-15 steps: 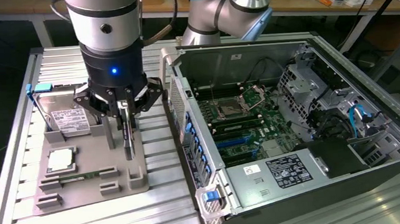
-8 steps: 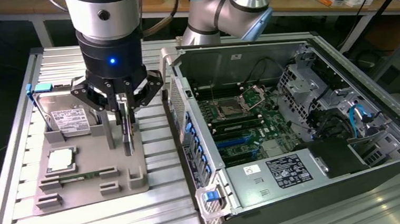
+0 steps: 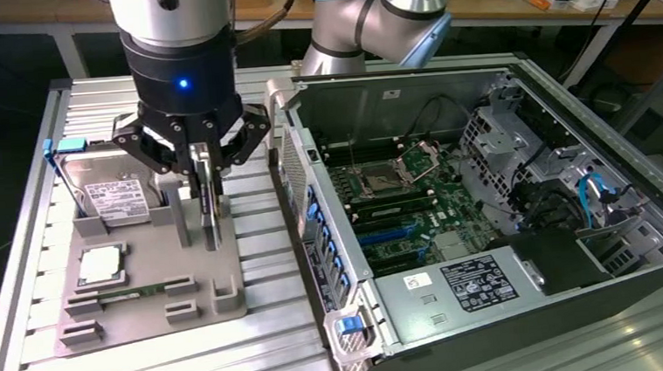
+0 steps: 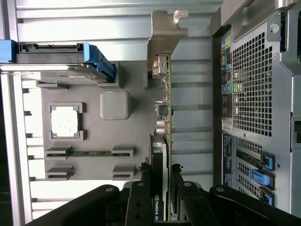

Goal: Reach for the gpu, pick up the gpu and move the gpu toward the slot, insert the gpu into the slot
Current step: 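Pick up the gpu and move the gpu toward the slot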

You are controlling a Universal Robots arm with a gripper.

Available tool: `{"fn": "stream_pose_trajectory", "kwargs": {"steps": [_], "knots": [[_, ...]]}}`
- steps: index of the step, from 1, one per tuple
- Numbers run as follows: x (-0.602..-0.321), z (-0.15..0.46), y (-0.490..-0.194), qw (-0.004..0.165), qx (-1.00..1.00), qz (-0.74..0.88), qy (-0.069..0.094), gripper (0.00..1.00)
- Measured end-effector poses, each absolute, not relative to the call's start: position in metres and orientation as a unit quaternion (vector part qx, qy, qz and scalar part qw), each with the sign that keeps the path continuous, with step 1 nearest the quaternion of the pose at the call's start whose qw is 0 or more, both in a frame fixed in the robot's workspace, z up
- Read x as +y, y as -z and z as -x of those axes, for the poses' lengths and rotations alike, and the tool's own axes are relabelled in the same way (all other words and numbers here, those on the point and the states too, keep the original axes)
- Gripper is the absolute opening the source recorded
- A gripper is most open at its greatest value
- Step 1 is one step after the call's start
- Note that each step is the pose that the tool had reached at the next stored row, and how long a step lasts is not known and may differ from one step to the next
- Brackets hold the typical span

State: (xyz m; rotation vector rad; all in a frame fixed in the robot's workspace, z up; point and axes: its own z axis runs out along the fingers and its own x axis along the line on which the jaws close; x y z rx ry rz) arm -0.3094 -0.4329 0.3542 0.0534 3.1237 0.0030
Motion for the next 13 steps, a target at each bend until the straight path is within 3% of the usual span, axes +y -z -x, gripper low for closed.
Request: {"fn": "stream_pose_trajectory", "kwargs": {"steps": [13], "knots": [[-0.431,0.309,-0.378,0.008,1.000,-0.017,0.001,0.27]]}}
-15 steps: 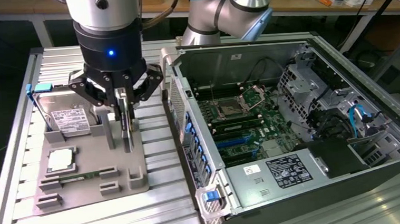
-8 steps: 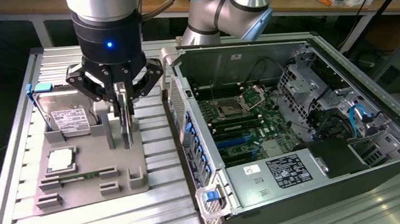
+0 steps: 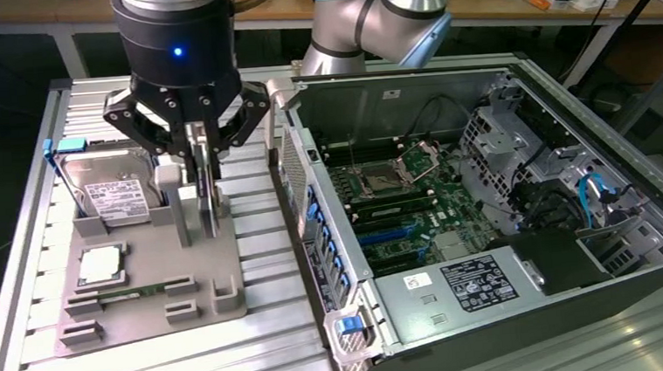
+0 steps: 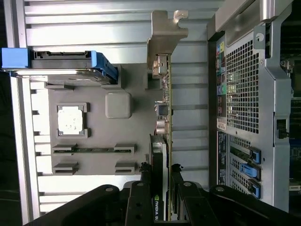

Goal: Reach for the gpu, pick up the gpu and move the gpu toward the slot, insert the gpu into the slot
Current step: 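Pick up the gpu and move the gpu toward the slot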

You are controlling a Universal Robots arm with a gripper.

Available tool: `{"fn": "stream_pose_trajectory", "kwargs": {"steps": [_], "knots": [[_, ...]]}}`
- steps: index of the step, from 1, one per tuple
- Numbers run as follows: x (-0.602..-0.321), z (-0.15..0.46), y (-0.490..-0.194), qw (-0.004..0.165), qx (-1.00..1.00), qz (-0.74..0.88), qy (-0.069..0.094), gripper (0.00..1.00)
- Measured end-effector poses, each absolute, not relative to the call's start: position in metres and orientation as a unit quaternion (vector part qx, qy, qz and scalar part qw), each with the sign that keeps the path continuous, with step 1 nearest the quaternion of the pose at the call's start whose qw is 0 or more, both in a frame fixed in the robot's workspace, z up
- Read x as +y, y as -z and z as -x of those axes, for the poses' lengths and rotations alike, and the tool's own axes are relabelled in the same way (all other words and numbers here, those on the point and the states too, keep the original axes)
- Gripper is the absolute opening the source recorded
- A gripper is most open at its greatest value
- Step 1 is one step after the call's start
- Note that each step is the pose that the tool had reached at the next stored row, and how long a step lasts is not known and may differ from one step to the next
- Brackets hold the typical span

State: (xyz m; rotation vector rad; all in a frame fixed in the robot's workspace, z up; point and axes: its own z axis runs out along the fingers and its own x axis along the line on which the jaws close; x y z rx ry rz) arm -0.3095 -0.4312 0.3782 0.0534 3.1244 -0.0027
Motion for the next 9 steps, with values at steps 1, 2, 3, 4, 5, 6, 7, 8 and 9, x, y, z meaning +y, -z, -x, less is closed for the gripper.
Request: {"fn": "stream_pose_trajectory", "kwargs": {"steps": [1,2,3,4,5,6,7,8,9], "knots": [[-0.431,0.309,-0.380,0.008,1.000,-0.017,0.001,0.27],[-0.431,0.309,-0.382,0.008,1.000,-0.017,0.001,0.27],[-0.431,0.309,-0.384,0.008,1.000,-0.017,0.001,0.27],[-0.431,0.309,-0.386,0.008,1.000,-0.017,0.001,0.27],[-0.430,0.309,-0.388,0.008,1.000,-0.017,0.002,0.27],[-0.430,0.309,-0.390,0.008,1.000,-0.017,0.002,0.27],[-0.430,0.309,-0.393,0.008,1.000,-0.017,0.002,0.27],[-0.430,0.309,-0.395,0.008,1.000,-0.017,0.002,0.27],[-0.430,0.309,-0.397,0.008,1.000,-0.017,0.002,0.27]]}}
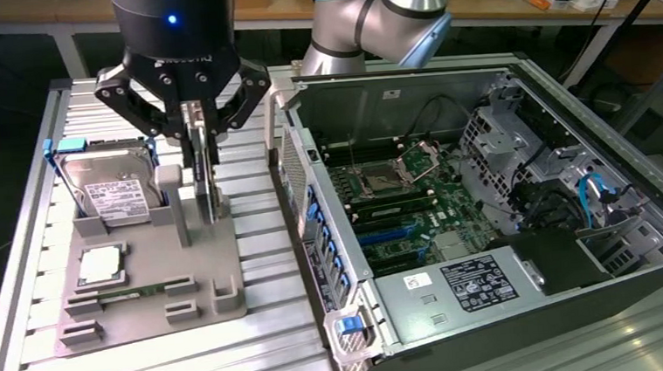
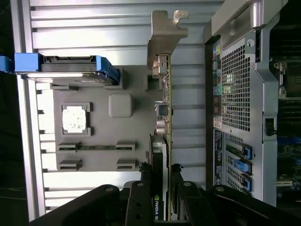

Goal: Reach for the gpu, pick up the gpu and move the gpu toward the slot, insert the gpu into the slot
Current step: 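Pick up the gpu and move the gpu toward the slot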

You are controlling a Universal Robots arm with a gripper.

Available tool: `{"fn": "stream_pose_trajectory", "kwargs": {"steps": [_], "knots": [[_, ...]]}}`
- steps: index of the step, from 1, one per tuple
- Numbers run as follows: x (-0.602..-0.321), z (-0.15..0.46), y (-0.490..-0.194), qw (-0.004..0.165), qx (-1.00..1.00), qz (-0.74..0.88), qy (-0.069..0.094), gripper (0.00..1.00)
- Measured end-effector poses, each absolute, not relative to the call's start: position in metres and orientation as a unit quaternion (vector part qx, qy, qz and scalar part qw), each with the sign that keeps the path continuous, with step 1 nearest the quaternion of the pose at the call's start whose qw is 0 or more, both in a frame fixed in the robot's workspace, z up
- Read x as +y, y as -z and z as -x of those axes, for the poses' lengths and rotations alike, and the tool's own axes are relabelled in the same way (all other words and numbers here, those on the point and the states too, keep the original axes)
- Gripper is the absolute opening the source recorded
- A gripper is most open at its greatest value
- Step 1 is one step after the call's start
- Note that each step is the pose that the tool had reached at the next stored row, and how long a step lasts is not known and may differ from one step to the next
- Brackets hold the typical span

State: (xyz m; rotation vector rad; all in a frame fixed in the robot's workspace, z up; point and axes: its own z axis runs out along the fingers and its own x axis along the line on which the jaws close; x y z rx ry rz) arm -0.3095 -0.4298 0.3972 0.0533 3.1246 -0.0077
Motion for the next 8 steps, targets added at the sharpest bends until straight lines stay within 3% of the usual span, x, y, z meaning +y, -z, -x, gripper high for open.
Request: {"fn": "stream_pose_trajectory", "kwargs": {"steps": [8], "knots": [[-0.428,0.309,-0.423,0.008,1.000,-0.017,0.005,0.27]]}}
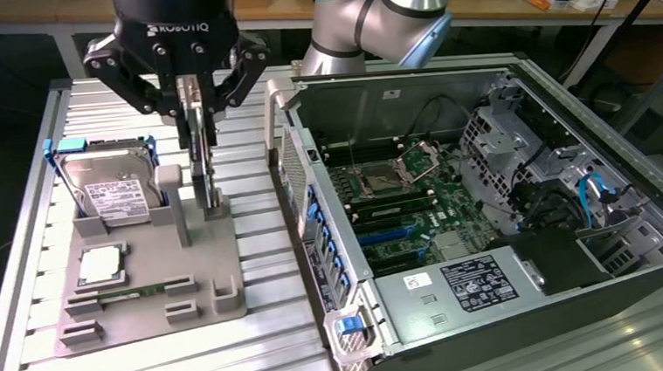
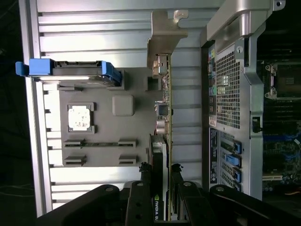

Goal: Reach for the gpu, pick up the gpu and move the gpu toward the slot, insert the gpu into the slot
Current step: 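Pick up the gpu and move the gpu toward the slot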

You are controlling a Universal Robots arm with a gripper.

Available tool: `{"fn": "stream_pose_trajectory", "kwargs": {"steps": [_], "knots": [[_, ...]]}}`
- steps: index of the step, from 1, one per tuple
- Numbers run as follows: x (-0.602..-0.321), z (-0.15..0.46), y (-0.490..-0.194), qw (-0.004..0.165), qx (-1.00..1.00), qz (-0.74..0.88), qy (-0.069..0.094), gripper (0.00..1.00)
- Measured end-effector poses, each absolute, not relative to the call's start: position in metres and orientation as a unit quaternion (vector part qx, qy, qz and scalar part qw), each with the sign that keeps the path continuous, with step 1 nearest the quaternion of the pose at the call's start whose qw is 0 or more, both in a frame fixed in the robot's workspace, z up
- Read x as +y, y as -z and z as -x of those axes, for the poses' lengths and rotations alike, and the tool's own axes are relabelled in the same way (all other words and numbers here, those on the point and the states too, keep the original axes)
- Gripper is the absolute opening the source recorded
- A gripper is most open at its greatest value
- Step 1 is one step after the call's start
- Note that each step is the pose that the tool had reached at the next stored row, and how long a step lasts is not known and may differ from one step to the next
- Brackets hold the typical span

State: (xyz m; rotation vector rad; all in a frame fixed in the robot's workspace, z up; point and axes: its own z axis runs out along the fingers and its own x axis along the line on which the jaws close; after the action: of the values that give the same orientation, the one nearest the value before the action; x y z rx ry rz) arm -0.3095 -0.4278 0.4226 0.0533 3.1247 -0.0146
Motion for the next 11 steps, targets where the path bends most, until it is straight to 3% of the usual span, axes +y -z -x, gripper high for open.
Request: {"fn": "stream_pose_trajectory", "kwargs": {"steps": [11], "knots": [[-0.426,0.301,-0.437,0.008,1.000,-0.017,0.006,0.27]]}}
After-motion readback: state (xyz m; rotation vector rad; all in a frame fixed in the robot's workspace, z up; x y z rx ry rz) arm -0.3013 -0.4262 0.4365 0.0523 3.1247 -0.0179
